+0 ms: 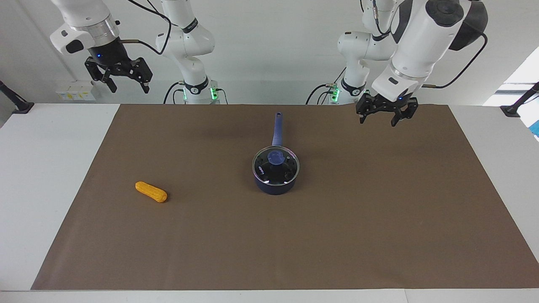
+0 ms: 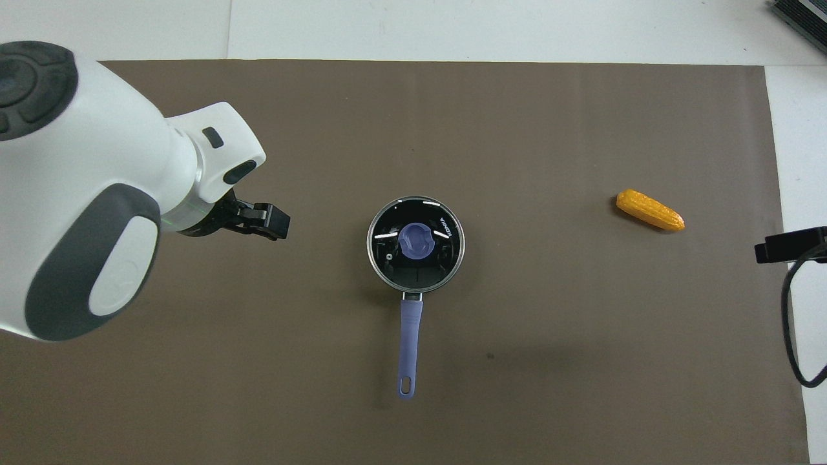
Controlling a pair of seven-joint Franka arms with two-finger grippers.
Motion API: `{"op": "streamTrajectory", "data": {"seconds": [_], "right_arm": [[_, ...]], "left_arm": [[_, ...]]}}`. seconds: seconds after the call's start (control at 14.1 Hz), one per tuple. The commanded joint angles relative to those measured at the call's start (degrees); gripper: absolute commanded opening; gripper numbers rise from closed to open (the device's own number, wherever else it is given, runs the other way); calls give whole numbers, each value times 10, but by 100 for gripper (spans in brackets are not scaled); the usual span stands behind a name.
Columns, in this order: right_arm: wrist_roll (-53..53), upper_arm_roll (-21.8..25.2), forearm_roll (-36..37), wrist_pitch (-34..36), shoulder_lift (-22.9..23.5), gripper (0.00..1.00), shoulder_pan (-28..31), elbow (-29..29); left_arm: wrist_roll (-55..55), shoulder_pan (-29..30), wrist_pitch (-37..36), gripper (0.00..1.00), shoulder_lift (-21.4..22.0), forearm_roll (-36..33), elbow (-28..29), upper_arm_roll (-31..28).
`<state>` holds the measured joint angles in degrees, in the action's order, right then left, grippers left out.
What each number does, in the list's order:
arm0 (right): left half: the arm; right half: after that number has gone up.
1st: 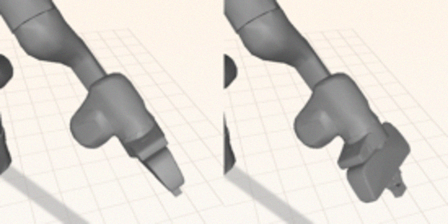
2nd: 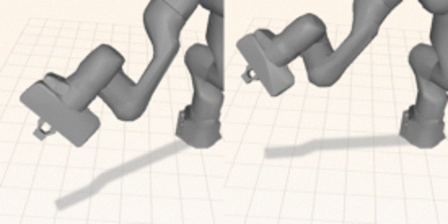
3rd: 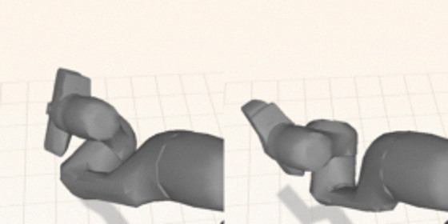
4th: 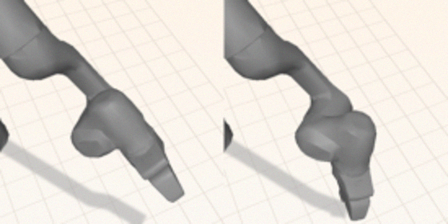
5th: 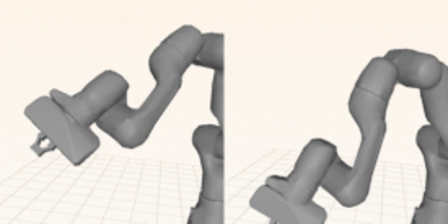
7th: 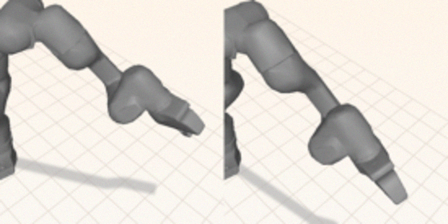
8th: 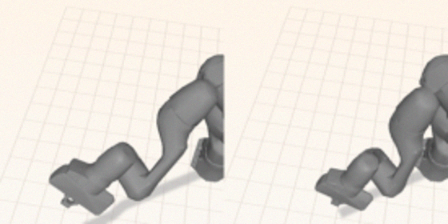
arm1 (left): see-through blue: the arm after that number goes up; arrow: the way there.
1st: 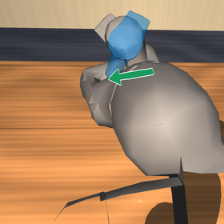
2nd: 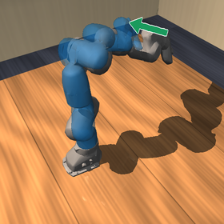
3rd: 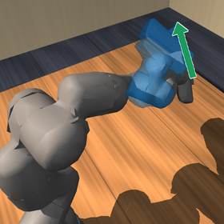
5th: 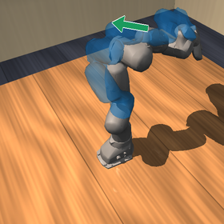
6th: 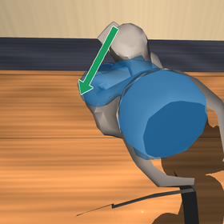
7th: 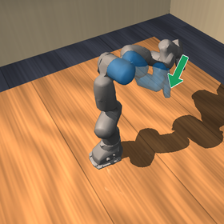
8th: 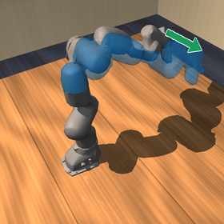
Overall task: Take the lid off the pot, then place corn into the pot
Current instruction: 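Reach the left gripper to the pot lid while the right gripper reaches the corn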
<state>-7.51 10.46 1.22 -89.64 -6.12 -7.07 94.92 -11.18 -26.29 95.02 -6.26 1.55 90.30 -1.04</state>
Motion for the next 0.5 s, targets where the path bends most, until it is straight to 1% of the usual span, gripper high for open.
{"op": "streamTrajectory", "data": {"seconds": [0.0,0.14,0.43], "right_arm": [[-32,-3,-5,-78,12,100,7,46],[-70,-3,-6,-105,53,100,7,49],[-217,-3,-6,-225,143,100,8,71]], "left_arm": [[-48,-41,41,100,-15,4,13,-10],[-84,-60,55,100,-27,5,12,-10],[-186,-113,104,100,-81,5,4,-10]]}}
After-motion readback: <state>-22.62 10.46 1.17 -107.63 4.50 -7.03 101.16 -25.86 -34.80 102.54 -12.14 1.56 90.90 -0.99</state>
